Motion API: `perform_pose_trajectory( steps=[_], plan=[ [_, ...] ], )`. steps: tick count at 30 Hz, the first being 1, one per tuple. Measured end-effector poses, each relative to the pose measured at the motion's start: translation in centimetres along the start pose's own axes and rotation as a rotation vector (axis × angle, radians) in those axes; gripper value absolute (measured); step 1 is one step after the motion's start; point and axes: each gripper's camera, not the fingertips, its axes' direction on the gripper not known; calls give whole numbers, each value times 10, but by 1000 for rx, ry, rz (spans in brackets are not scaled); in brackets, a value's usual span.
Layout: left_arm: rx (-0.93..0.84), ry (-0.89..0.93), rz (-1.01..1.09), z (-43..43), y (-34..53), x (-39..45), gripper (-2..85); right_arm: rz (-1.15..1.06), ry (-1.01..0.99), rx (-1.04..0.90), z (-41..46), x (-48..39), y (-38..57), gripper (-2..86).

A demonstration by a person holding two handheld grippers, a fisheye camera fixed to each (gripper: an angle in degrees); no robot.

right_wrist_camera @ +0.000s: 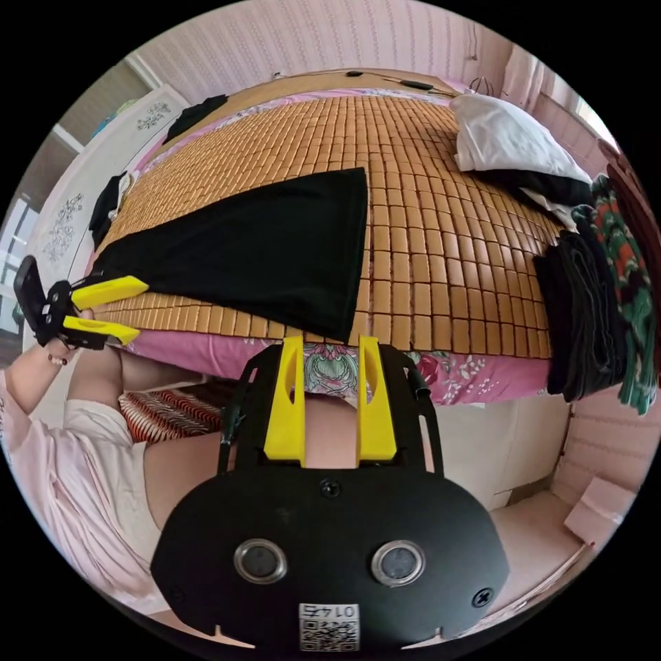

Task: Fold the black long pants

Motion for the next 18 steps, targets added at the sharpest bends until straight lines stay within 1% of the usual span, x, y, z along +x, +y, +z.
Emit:
perform_pose_trajectory(
  steps=[4,9,11,14,17,18],
  plan=[
    [-58,-13,93,30,-60,30,133,-79,-39,21,20,31,6,76],
    [-99,-8,143,66,-115,60,138,-132,-97,28,35,71,15,54],
    [-130,2,171,82,-132,71,140,-140,-197,69,35,94,22,33],
    [-220,-12,218,110,-158,89,146,-127,-311,140,29,123,31,24],
    [-267,-69,232,126,-174,102,118,-126,-370,200,25,147,39,28],
    [-256,-97,218,127,-177,103,80,-124,-386,212,26,152,40,29]
  ],
)
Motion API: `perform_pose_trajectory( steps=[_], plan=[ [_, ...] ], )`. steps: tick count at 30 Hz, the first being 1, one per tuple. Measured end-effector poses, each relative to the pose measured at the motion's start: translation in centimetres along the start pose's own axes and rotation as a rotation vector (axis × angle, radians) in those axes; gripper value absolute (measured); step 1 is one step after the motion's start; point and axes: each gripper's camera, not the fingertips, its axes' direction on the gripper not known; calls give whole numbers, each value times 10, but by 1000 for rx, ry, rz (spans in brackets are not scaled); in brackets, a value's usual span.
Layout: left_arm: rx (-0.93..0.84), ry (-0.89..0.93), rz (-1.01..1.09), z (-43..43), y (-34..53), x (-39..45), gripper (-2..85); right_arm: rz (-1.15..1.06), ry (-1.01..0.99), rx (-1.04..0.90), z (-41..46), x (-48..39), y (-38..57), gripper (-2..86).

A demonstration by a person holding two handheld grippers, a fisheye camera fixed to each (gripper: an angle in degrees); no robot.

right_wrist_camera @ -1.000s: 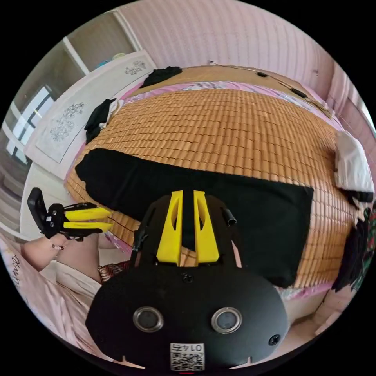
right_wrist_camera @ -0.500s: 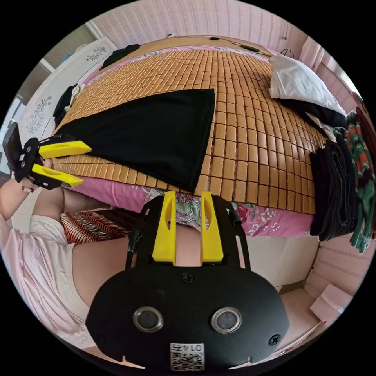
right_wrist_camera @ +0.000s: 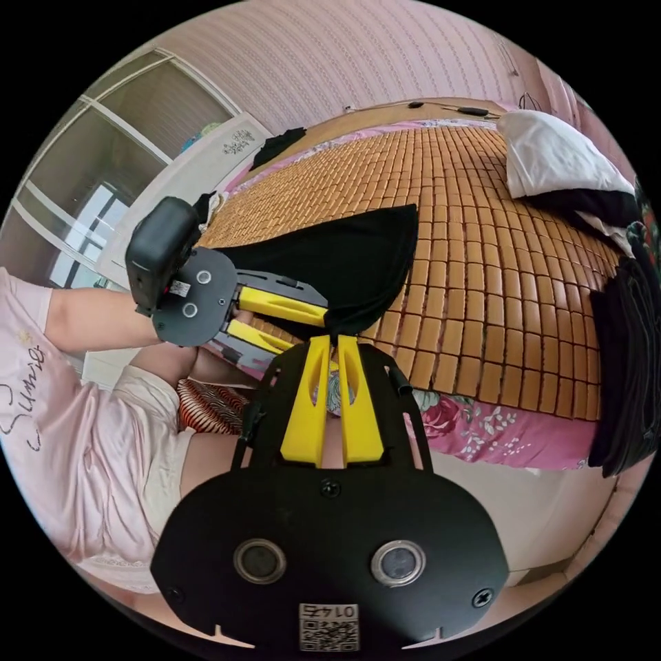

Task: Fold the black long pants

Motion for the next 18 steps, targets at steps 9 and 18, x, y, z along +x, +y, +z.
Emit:
perform_pose_trajectory(
  steps=[9,18],
  plan=[
    [77,36,-66,-15,6,8,-8,412,-375,251,-12,133,59,137],
    [143,62,-42,-34,38,31,-9,557,-598,238,22,183,51,158]
  ],
)
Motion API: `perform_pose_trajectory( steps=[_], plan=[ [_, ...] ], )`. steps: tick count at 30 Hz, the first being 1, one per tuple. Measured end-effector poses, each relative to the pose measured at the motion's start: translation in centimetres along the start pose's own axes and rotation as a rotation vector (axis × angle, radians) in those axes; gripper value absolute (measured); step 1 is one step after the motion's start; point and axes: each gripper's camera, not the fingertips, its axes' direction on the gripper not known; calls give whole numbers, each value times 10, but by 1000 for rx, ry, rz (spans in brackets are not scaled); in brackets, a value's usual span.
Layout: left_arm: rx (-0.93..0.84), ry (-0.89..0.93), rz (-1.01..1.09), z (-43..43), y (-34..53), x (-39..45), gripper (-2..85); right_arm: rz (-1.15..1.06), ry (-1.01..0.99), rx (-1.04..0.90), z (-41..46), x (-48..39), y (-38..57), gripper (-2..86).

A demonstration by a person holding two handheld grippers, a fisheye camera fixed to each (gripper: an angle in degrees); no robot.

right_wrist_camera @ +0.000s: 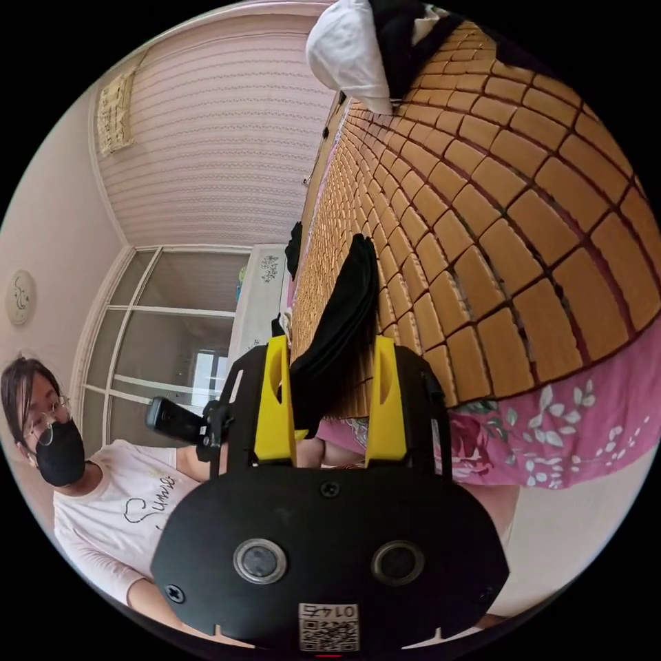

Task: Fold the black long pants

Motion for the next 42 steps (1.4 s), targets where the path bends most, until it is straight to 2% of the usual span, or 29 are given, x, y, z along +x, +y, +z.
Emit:
perform_pose_trajectory(
  steps=[3,4,8,11,17,21,23,27,29,34,38,42],
  plan=[
    [3,8,28,-4,13,6,-9,-11,-22,7,-1,1,-4,100],
    [7,10,39,-6,19,9,-9,-23,-18,8,-2,0,-4,47],
    [37,6,47,-12,37,13,-9,-66,-27,48,-15,-16,5,18],
    [100,76,17,-21,46,13,-9,-130,-1,123,-41,-46,17,12],
    [384,260,-50,-65,57,5,-9,-342,69,311,-91,-154,37,9],
    [617,376,-164,-110,100,-20,-9,-504,90,312,-71,-235,37,9],
    [677,386,-204,-128,130,-35,-10,-584,78,248,-29,-279,32,9],
    [733,274,-310,-165,225,-70,-10,-651,1,119,67,-323,26,9],
    [737,211,-385,-177,272,-84,-10,-658,-86,28,142,-343,22,9],
    [762,17,-673,-201,411,-116,-10,-667,-167,-141,290,-389,25,9],
    [794,-46,-821,-212,484,-131,-9,-715,-111,-288,417,-442,42,11],
    [670,-162,-1029,-202,561,-151,-7,-715,44,-458,531,-458,62,16]
  ],
)
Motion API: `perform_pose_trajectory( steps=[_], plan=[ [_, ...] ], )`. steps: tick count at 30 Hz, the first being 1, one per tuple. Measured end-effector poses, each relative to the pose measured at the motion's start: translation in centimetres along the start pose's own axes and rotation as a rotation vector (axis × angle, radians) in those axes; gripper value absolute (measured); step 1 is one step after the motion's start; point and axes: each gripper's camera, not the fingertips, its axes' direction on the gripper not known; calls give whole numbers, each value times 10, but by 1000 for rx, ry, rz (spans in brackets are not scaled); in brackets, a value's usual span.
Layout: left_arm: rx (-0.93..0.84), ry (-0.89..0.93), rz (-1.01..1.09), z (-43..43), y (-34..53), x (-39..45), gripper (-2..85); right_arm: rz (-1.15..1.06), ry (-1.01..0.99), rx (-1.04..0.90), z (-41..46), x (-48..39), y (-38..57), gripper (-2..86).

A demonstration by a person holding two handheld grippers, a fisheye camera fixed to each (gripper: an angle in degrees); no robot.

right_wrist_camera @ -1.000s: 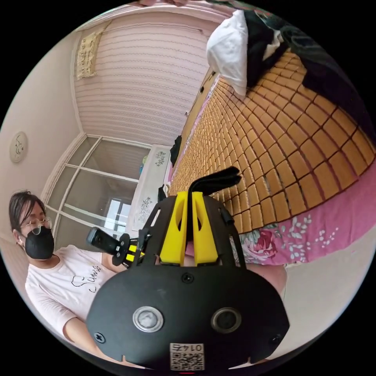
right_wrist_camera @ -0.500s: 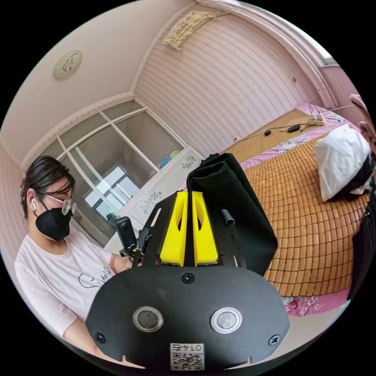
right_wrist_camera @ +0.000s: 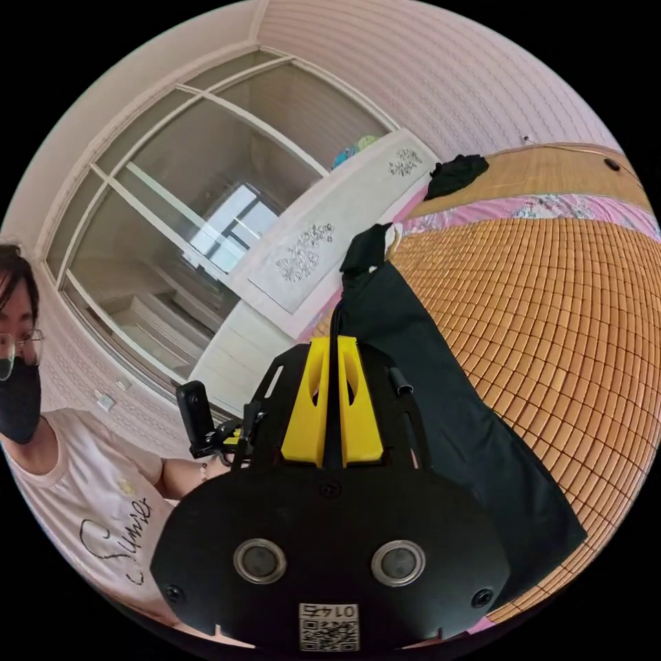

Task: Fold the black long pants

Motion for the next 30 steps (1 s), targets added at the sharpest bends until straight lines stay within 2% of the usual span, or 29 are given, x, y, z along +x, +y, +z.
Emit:
perform_pose_trajectory(
  steps=[2,5,9,14,20,22,26,28,30],
  plan=[
    [-72,-88,-91,-1,9,-37,-1,32,7,-113,74,6,-16,24],
    [-175,-183,-236,-5,24,-92,29,121,-45,-218,134,16,-28,43],
    [-217,-190,-324,-24,29,-137,60,36,-18,-207,147,-6,-46,48],
    [-222,-208,-275,-24,13,-167,60,-73,185,-303,140,-35,-74,61],
    [-314,-41,-63,34,-26,-148,49,-75,552,-485,115,-68,-51,7],
    [-360,1,104,58,-25,-110,33,-65,606,-525,110,-80,-36,2],
    [-459,99,308,95,-1,-43,4,-69,627,-626,137,-102,-8,-2],
    [-505,89,422,115,18,-4,-2,-68,657,-658,153,-100,-3,-3],
    [-516,51,467,127,27,13,-6,-36,630,-594,152,-101,-9,-3]
  ],
)
